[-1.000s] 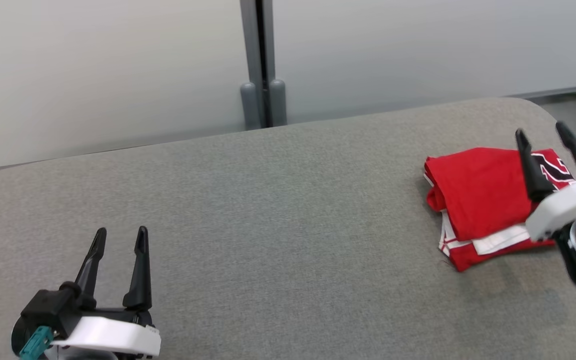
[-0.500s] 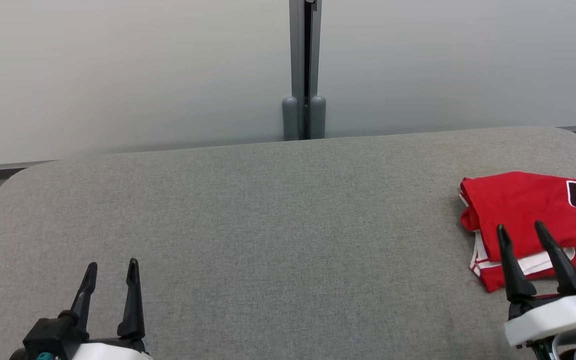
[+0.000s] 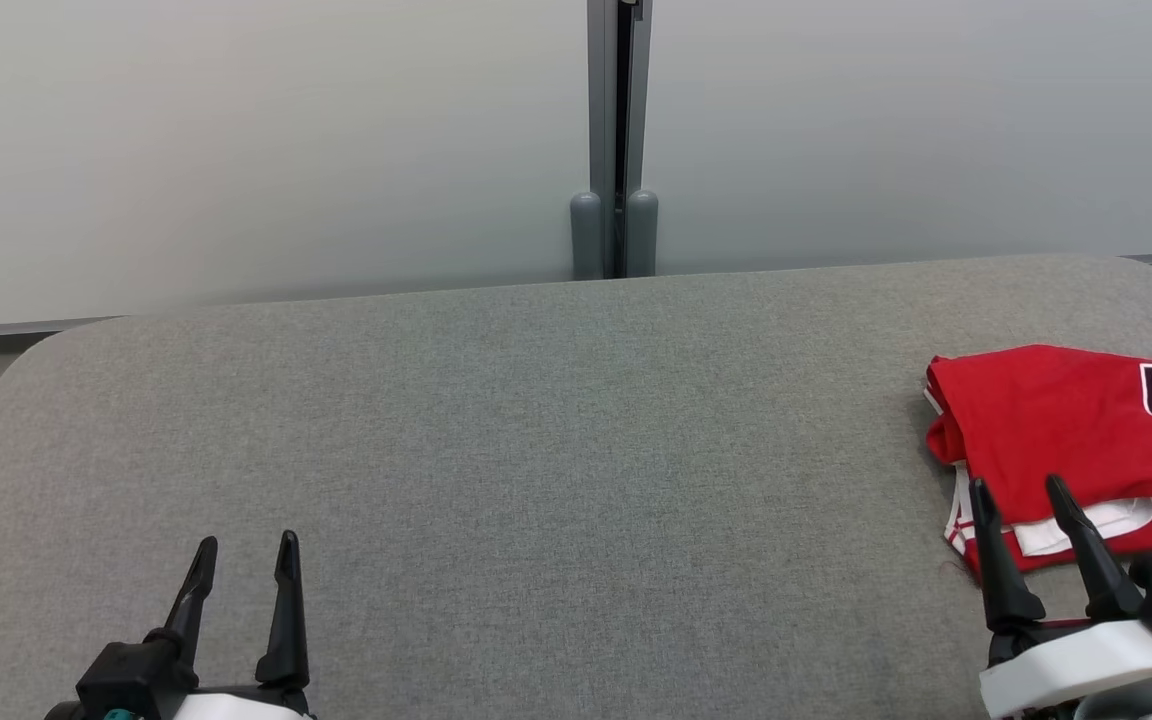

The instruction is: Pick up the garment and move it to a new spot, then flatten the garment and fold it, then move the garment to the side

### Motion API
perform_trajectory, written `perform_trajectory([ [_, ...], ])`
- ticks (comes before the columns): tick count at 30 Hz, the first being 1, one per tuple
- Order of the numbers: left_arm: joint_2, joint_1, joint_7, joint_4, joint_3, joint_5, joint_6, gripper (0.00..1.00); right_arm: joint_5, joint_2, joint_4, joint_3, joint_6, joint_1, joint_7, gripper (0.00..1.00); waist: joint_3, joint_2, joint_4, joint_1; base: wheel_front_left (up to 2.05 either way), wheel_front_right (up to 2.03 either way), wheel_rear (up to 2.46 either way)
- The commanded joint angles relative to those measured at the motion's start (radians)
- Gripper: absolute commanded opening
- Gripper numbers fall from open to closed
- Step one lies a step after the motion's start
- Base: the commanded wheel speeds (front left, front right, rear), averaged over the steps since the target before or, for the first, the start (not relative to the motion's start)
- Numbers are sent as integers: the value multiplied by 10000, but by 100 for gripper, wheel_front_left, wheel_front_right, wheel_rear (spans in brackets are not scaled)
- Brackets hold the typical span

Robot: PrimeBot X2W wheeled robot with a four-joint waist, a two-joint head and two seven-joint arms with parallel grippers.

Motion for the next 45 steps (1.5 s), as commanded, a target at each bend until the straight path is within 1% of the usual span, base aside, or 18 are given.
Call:
perform_trajectory([
  [1,-2,-112,-41,9,81,117,-55,100,-39,-142,10,77,2,-180,-5,100,-1,0,0,-1,0,0,0],
  [9,-139,-219,-42,53,239,342,-160,100,96,-262,173,334,2,-340,58,100,-8,0,78,-1,0,0,0],
  [18,-259,-223,-41,148,414,477,-302,100,64,-216,152,394,2,-364,62,100,-4,0,78,-1,0,0,0],
  [19,-286,-121,0,147,388,465,-275,0,49,-180,140,391,0,-291,20,0,-3,0,79,-1,0,0,0],
  [23,-417,131,76,530,364,426,-274,0,80,35,446,442,0,3,25,0,-1,0,82,-1,0,0,0],
  [34,-442,-208,654,581,601,-1606,-432,0,1907,221,434,61,0,-139,543,0,35,0,89,-1,0,0,0],
  [45,-464,-461,1110,573,757,-3405,-569,0,3503,388,428,-279,0,-269,1004,0,72,0,97,-1,0,0,0],
])
